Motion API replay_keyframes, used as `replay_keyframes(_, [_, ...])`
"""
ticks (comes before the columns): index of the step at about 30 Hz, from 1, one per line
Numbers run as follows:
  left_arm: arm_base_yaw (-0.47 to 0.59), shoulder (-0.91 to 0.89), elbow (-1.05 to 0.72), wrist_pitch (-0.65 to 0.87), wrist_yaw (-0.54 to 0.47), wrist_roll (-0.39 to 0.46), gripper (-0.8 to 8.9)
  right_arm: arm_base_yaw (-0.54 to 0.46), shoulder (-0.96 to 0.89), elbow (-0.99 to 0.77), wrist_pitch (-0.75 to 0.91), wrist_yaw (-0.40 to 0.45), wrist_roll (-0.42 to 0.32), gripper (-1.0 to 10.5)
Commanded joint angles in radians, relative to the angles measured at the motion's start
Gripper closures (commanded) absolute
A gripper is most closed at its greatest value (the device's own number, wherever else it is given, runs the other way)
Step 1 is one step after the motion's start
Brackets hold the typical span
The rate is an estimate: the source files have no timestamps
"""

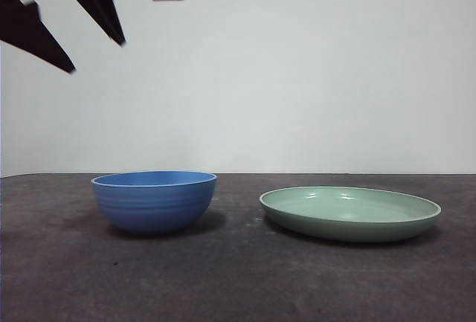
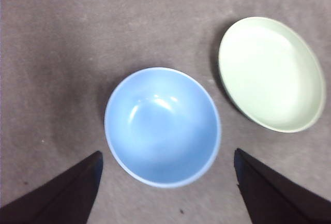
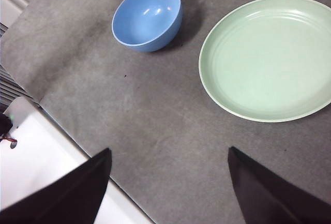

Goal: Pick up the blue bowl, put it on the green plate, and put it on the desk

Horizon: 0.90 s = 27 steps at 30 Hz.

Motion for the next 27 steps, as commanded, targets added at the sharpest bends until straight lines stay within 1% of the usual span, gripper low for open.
replay_keyframes(1, [-0.011,0.081,0.05,0.006,-0.039,0.027,4.09,0.004,0.004,0.019,0.009,-0.002,0.003,5.9])
replay_keyframes(4, [-0.019,0.159,0.071,0.008,-0.092,0.044,4.09,0.004,0.004,0.019,0.011,-0.001,0.003,5.9])
replay_keyframes(13, [-0.019,0.338,0.071,0.029,-0.153,0.063,4.09,0.004,0.004,0.019,0.016,-0.002,0.003,5.9])
replay_keyframes(22, [-0.019,0.461,0.071,0.096,-0.16,0.061,4.19,0.004,0.004,0.019,0.016,-0.001,0.003,5.9])
replay_keyframes(24, [-0.021,0.465,0.071,0.096,-0.161,0.059,4.96,0.004,0.004,0.019,0.016,-0.001,0.003,5.9])
replay_keyframes(27, [-0.021,0.465,0.071,0.092,-0.161,0.058,6.56,0.004,0.004,0.019,0.017,-0.001,0.003,5.9])
